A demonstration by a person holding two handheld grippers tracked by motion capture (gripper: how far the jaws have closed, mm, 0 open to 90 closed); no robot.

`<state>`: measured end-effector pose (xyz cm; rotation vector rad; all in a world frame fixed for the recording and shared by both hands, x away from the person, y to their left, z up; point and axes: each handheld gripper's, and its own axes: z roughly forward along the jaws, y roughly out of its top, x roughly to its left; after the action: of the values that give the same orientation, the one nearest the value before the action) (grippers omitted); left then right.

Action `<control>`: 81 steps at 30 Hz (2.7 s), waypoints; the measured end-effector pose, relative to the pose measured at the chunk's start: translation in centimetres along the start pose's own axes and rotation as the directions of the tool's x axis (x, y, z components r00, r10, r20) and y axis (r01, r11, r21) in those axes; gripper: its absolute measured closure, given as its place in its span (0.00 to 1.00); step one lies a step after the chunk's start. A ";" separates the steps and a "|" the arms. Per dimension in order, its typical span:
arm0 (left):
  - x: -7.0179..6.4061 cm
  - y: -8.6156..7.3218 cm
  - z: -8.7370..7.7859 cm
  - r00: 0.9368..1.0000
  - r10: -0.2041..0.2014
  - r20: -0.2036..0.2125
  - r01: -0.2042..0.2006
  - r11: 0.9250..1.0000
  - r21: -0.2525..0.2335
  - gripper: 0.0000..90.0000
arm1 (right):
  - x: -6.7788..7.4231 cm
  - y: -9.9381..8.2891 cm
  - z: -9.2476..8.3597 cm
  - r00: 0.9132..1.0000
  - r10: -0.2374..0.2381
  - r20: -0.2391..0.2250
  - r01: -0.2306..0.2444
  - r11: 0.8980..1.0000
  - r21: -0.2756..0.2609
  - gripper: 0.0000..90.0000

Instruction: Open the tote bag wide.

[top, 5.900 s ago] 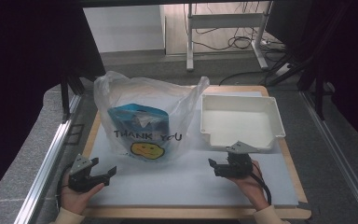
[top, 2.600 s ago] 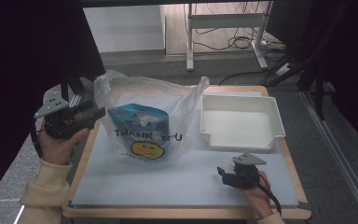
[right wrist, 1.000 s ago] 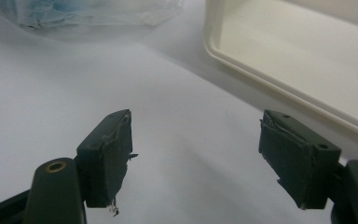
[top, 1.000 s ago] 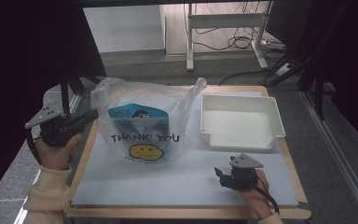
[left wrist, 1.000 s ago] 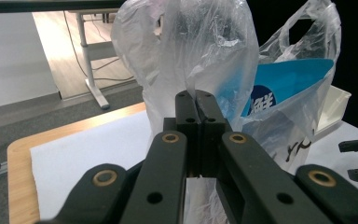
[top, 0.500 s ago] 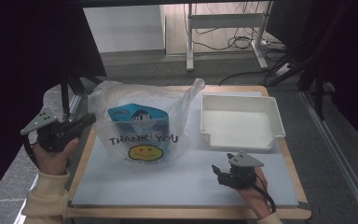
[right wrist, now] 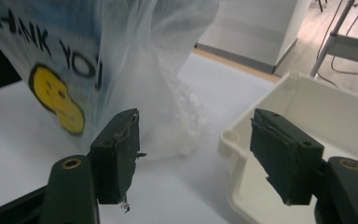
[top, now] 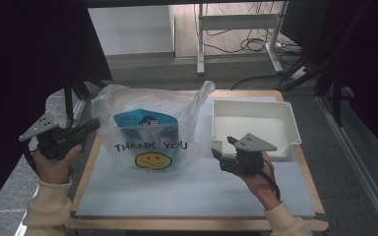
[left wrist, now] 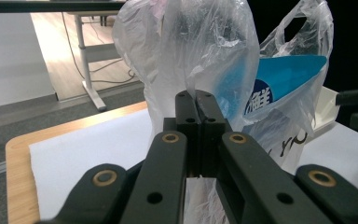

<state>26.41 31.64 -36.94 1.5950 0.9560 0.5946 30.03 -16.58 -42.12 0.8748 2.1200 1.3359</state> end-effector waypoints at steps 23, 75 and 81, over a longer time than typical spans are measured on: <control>-0.5 -0.2 0.6 1.000 0.006 0.012 -0.006 1.000 0.011 1.00 | 0.5 5.6 2.4 0.995 0.029 -0.094 -0.034 0.998 -0.056 0.38; 0.0 -2.0 0.5 0.999 -0.032 -0.018 0.033 0.998 0.049 1.00 | 3.8 7.3 4.9 0.979 -0.088 -0.181 0.070 0.992 -0.103 0.93; 0.0 -2.3 0.5 0.999 -0.033 -0.024 0.034 0.998 0.060 1.00 | 3.8 6.7 5.0 0.978 -0.093 -0.184 0.077 0.993 -0.095 0.93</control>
<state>26.18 31.42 -39.28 1.6256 1.0238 0.5666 32.61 -8.61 -38.31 0.6367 2.1938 1.5057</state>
